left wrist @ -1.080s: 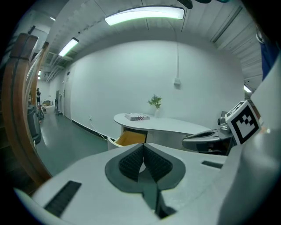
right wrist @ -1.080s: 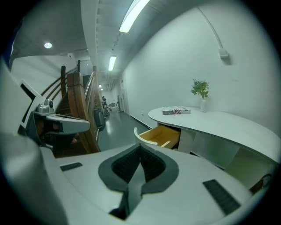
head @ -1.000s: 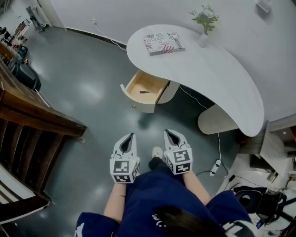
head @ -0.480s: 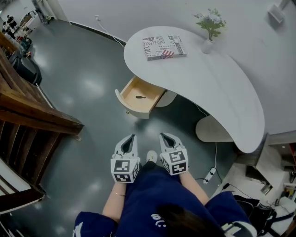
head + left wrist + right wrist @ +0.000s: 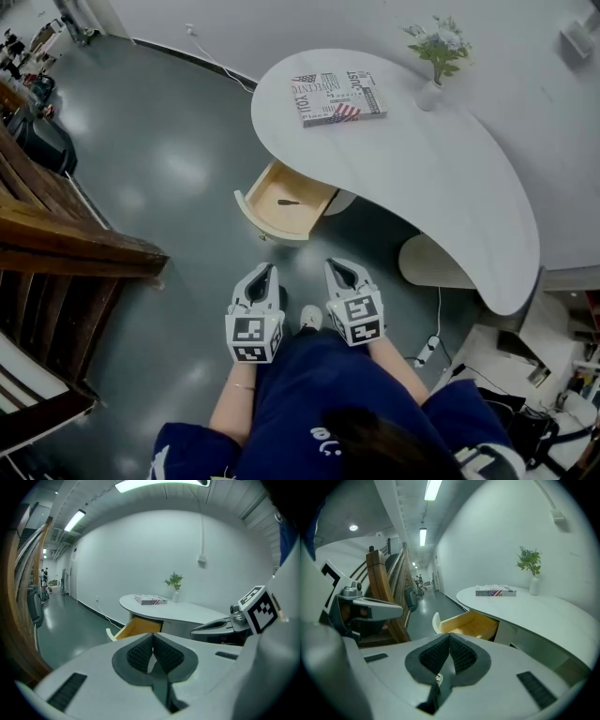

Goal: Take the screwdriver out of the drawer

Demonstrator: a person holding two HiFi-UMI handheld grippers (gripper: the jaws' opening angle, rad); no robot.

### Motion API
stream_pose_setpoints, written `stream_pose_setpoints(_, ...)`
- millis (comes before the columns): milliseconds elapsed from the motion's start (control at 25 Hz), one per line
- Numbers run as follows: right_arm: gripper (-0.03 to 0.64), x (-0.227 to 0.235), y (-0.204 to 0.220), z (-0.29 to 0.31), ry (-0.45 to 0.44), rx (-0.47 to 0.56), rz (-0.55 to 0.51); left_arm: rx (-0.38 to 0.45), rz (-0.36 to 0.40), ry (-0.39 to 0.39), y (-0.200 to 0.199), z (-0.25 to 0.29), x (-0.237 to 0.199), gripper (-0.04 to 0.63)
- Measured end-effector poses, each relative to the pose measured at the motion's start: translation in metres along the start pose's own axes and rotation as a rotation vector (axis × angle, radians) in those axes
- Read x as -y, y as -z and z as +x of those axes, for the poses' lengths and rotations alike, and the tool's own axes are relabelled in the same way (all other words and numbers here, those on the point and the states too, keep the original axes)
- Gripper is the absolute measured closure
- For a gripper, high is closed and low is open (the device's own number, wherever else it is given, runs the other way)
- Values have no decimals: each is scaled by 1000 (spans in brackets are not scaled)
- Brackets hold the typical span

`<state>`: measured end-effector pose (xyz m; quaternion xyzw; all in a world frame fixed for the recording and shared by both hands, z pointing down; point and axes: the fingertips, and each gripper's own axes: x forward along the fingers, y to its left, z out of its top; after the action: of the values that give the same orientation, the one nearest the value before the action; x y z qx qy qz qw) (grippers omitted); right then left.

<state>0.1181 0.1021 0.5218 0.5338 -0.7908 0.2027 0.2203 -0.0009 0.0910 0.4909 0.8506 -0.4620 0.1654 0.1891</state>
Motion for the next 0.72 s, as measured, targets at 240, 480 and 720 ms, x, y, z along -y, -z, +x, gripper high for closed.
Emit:
stream_pose_setpoints(240,609,11,-32,42,37,-26,-38,0,21,64,-33,46,-32,591)
stream_pose_setpoints(480,607,18,-52,80,100,-64,-27,-27,31,113,-49,80,-70,591)
stream_pose_setpoints(720,577,15,-57,121,91,-141,-41,-53,32,163,-56,106,-101,591)
